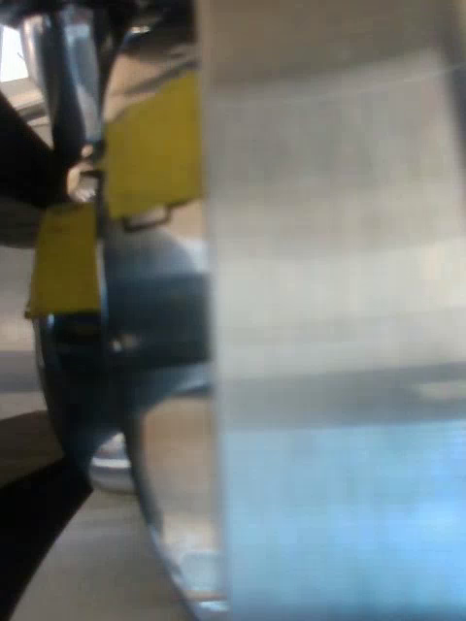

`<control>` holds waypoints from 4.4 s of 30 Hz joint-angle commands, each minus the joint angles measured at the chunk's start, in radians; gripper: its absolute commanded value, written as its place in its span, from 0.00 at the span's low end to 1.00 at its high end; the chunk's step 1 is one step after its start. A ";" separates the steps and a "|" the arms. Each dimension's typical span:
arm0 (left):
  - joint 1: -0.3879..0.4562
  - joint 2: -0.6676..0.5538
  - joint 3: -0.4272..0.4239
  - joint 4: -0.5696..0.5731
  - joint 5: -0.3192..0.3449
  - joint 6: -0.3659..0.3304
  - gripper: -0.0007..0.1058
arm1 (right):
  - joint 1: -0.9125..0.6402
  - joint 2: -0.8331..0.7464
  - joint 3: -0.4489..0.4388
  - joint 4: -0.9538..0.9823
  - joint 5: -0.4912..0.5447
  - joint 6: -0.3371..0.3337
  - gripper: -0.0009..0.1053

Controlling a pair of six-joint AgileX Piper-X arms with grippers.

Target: Put the handle in the coffee machine

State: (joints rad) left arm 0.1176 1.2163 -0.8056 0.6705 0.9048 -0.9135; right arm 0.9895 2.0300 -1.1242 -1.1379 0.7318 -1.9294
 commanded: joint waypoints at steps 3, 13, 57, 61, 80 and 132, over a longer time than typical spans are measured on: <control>0.002 -0.025 -0.018 -0.039 0.055 -0.007 0.61 | -0.006 -0.024 -0.019 -0.108 0.018 -0.004 0.40; 0.002 -0.025 -0.018 0.007 0.050 -0.004 0.61 | -0.006 -0.024 -0.018 -0.108 0.018 -0.004 0.40; 0.180 0.028 -0.043 -0.064 0.045 -0.089 0.01 | -0.006 -0.024 -0.018 -0.116 0.018 -0.031 0.40; 0.180 0.028 -0.044 -0.010 0.059 -0.078 0.01 | -0.006 -0.024 -0.018 -0.116 0.018 -0.031 0.40; 0.151 0.023 -0.044 0.294 0.172 0.129 0.01 | -0.006 -0.024 -0.018 -0.116 0.018 -0.031 0.40; -0.029 0.021 -0.041 0.367 0.169 0.162 0.01 | 0.067 -0.367 0.326 0.446 0.056 0.135 0.40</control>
State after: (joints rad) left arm 0.1132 1.2511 -0.8426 1.0014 1.0181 -0.7640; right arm 1.0395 1.7159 -0.8227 -0.7326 0.7898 -1.7937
